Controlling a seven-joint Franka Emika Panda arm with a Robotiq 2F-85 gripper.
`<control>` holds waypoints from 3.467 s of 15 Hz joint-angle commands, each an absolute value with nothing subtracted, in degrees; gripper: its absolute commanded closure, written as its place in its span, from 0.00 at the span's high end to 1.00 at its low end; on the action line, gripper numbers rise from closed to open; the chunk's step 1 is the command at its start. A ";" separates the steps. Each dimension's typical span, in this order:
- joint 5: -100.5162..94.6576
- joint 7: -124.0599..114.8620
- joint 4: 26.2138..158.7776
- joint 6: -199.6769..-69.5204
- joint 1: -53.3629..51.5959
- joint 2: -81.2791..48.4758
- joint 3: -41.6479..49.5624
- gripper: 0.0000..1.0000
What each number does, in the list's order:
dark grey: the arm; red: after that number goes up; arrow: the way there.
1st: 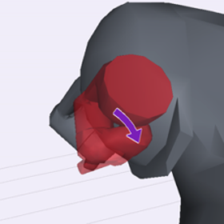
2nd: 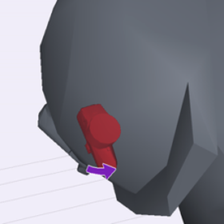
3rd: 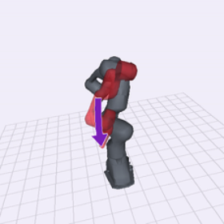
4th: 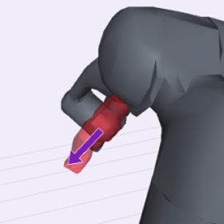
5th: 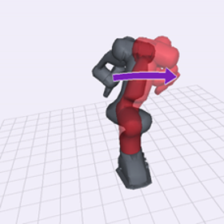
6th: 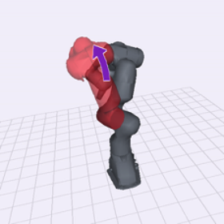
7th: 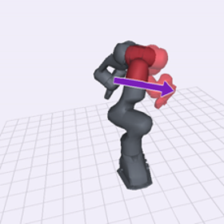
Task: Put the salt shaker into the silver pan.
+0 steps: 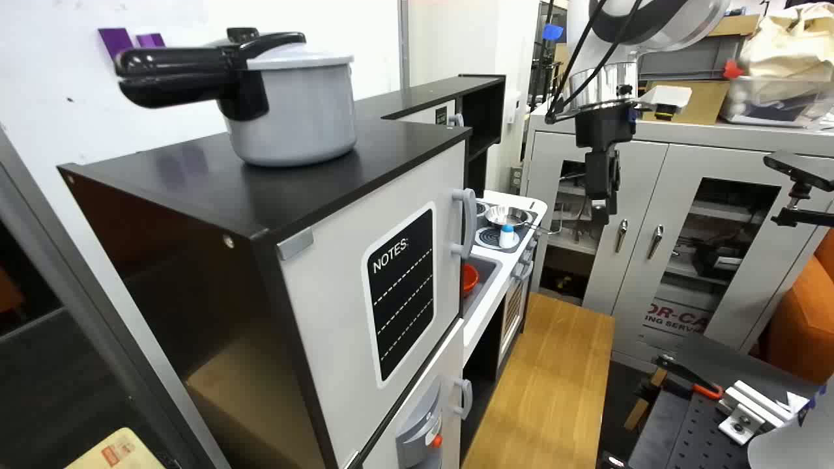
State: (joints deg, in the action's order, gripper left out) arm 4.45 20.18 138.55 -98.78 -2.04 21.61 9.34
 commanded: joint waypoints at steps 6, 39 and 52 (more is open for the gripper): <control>4.76 20.48 138.43 -98.61 -0.96 21.53 8.34 1.00; -6.32 22.57 134.37 -115.83 1.75 7.49 7.68 1.00; -8.98 22.18 128.48 -129.86 2.70 -2.98 7.14 1.00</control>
